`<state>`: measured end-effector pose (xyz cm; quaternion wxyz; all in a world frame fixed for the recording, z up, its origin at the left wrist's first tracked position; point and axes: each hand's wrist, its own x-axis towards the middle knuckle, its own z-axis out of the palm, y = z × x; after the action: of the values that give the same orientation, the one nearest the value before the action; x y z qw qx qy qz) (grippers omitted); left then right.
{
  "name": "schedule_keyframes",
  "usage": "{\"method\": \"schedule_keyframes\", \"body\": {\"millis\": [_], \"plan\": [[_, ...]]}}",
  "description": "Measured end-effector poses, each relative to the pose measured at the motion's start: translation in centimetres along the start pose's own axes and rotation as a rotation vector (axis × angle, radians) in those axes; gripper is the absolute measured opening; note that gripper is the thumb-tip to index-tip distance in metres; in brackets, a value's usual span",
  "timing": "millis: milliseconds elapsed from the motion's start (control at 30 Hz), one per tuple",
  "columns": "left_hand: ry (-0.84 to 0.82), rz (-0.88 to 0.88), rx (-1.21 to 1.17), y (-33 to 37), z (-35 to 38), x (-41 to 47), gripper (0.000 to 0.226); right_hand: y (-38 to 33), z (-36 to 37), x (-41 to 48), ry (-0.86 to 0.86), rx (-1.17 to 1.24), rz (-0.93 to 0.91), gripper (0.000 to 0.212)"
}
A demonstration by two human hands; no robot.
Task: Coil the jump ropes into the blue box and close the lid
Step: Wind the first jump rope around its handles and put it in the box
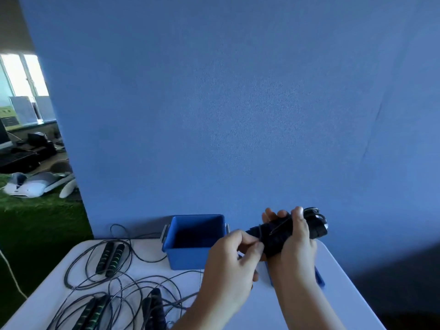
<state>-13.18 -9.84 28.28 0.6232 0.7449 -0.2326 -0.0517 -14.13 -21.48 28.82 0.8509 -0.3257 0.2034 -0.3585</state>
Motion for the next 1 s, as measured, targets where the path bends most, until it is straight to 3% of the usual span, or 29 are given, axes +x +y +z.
{"method": "schedule_keyframes", "body": {"millis": [367, 600, 733, 1000], "plan": [[0.102, -0.028, -0.02, -2.3, 1.0, -1.5, 0.027, -0.8, 1.8, -1.0, -0.11, 0.11, -0.019, 0.031], [-0.005, -0.077, -0.047, -3.4, -0.2, -0.3, 0.049, -0.9, 1.7, -1.1, -0.232, 0.227, 0.096, 0.025], [-0.107, -0.006, -0.029, -3.4, -1.0, 0.9, 0.034, -1.6, 1.8, -2.0, -0.298, 0.196, 0.175, 0.03], [-0.345, 0.021, 0.12, -3.8, -2.9, 4.3, 0.037, -2.3, 1.1, -2.4, -0.325, 0.139, 0.271, 0.026]]}}
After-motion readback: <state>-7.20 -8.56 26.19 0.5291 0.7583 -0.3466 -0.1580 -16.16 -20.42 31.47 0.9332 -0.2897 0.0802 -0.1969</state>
